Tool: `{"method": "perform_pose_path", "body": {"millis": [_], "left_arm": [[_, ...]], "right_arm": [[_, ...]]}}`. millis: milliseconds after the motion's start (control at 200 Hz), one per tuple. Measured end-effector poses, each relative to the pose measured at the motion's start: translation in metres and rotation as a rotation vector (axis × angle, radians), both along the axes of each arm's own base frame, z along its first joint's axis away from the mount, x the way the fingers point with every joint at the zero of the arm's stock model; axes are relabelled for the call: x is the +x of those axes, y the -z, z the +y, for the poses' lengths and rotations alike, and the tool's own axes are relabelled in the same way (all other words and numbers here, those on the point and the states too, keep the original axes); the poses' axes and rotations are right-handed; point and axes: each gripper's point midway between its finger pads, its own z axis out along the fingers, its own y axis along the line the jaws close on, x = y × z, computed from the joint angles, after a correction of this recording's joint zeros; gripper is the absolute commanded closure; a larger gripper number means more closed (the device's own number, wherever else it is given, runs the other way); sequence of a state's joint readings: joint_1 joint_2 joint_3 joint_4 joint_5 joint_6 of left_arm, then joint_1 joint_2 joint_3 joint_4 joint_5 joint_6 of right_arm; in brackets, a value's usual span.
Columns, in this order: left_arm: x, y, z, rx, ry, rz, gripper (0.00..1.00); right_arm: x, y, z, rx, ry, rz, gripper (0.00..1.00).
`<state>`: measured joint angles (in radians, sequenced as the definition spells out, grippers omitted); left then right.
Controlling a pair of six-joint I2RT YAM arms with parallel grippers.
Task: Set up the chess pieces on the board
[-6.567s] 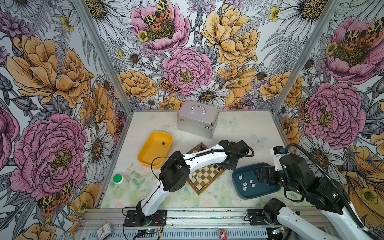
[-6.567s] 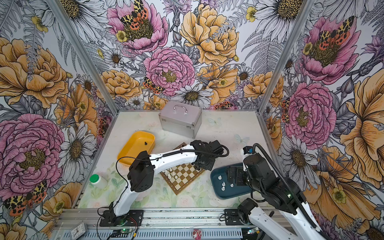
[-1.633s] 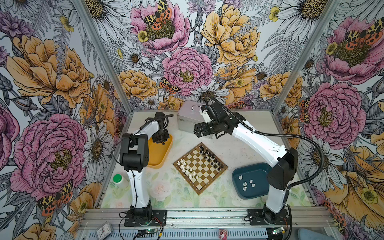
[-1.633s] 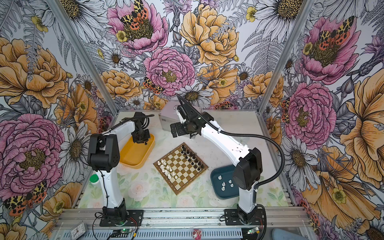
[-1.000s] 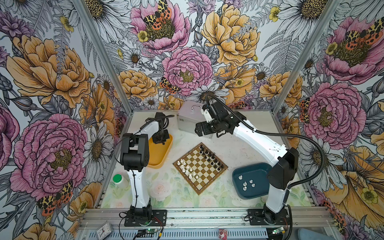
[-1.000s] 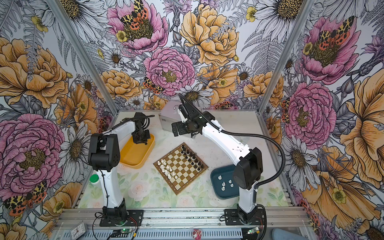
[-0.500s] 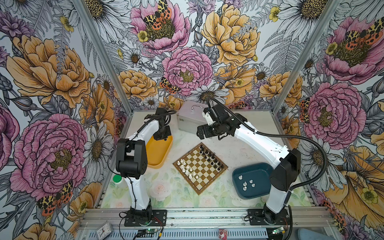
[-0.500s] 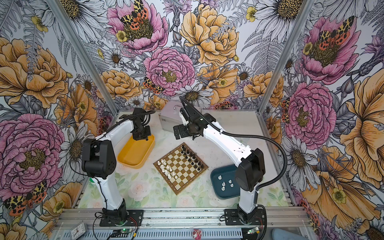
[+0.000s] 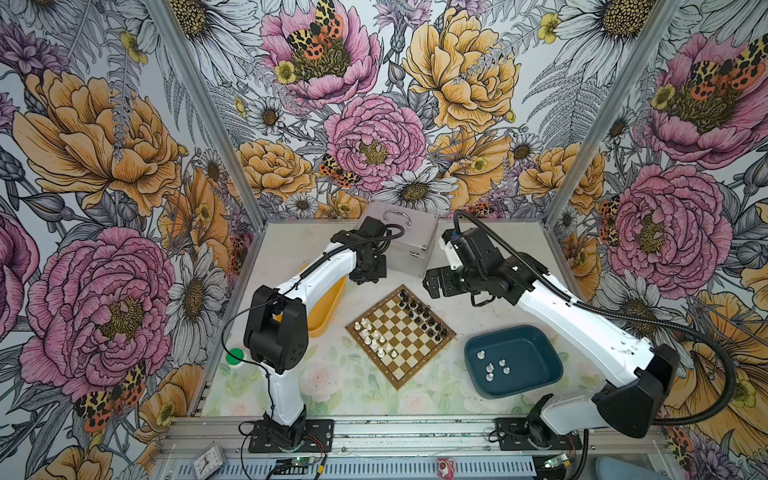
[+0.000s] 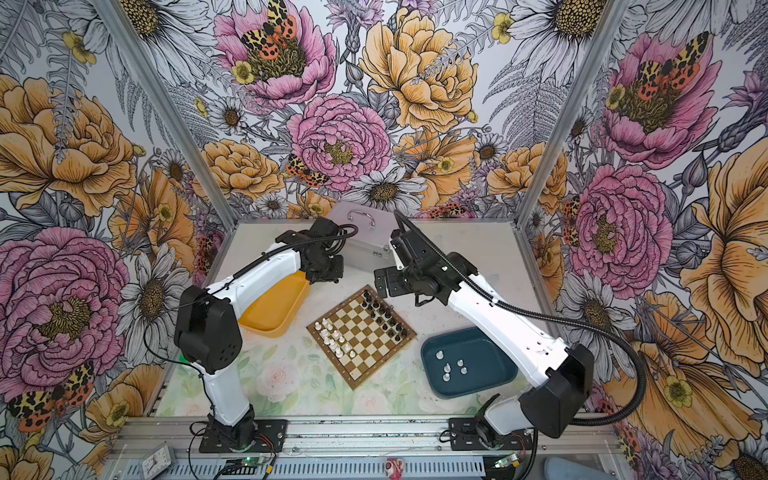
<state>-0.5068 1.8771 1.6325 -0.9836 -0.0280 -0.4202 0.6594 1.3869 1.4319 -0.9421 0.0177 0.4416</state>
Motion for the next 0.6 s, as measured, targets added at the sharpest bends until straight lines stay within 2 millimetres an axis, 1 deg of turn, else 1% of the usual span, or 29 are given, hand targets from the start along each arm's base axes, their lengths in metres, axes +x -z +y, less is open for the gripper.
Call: {"method": "perform_pose_path", "body": {"millis": [105,240,385,600], "left_arm": [[-0.008,0.013,-0.020,0.013,0.043,0.025,0.93],[-0.017,0.036,-0.034,0.037,0.067,0.072,0.94],[-0.023,0.051,-0.041,0.056,0.080,0.103,0.93],[-0.022,0.062,-0.043,0.061,0.074,0.117,0.93]], "right_arm": [[-0.015,-0.001,-0.016,0.014,0.038,-0.011,0.01],[-0.031,-0.004,-0.031,0.033,0.071,-0.023,0.01],[-0.038,-0.007,-0.039,0.041,0.092,-0.031,0.00],[-0.041,-0.007,-0.045,0.029,0.107,-0.034,0.01]]}}
